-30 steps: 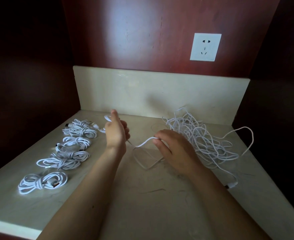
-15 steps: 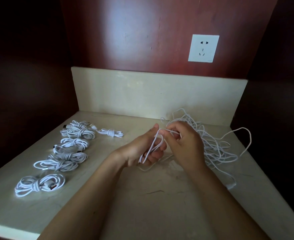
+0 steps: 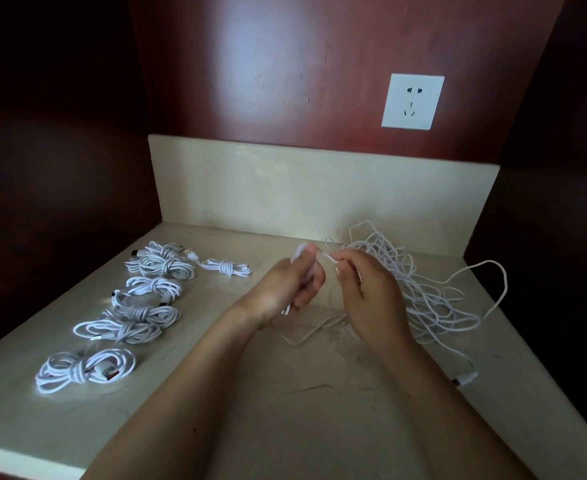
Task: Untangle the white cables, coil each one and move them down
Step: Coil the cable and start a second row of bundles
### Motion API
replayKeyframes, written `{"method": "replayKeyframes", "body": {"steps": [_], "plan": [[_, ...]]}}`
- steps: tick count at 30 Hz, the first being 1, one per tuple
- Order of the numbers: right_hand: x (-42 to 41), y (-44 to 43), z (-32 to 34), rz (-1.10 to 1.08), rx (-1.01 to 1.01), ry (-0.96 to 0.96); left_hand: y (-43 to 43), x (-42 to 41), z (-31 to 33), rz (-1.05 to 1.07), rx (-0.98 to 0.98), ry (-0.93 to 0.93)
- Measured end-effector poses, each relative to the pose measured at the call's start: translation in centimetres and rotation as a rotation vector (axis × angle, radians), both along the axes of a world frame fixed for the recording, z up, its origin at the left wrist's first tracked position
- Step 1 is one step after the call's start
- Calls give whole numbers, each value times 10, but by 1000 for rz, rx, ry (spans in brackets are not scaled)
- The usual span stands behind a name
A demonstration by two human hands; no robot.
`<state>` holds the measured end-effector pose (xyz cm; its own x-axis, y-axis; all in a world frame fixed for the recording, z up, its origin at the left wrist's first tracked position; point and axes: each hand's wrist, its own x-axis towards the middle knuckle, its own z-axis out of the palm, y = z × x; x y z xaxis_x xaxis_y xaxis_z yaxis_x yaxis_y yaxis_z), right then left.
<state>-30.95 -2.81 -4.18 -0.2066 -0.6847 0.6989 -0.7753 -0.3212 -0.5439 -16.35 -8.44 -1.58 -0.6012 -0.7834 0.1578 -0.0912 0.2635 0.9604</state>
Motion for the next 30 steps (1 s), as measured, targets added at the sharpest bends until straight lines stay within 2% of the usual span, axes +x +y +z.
{"method": "replayKeyframes", "body": {"steps": [3, 5, 12, 16, 20, 23, 25, 30], "plan": [[0, 2, 0, -33, -7, 13, -9, 1, -3, 286, -79, 184], [4, 1, -1, -17, 15, 53, -13, 1, -6, 364, -73, 246], [10, 0, -8, 44, 123, 308, -16, 1, 4, 282, 412, 777], [6, -1, -9, 63, 238, 413, -21, 5, 9, 491, 422, 876], [0, 0, -6, 61, 256, 380, -26, 15, 8, 676, 288, 771], [-2, 5, 0, 142, 175, 308, -27, 14, 3, 670, 233, 608], [2, 8, 5, 176, 117, 275, -28, 11, -4, 573, 236, 441], [8, 11, 7, 113, 6, 162, -12, -1, -6, 127, 374, 77]]}}
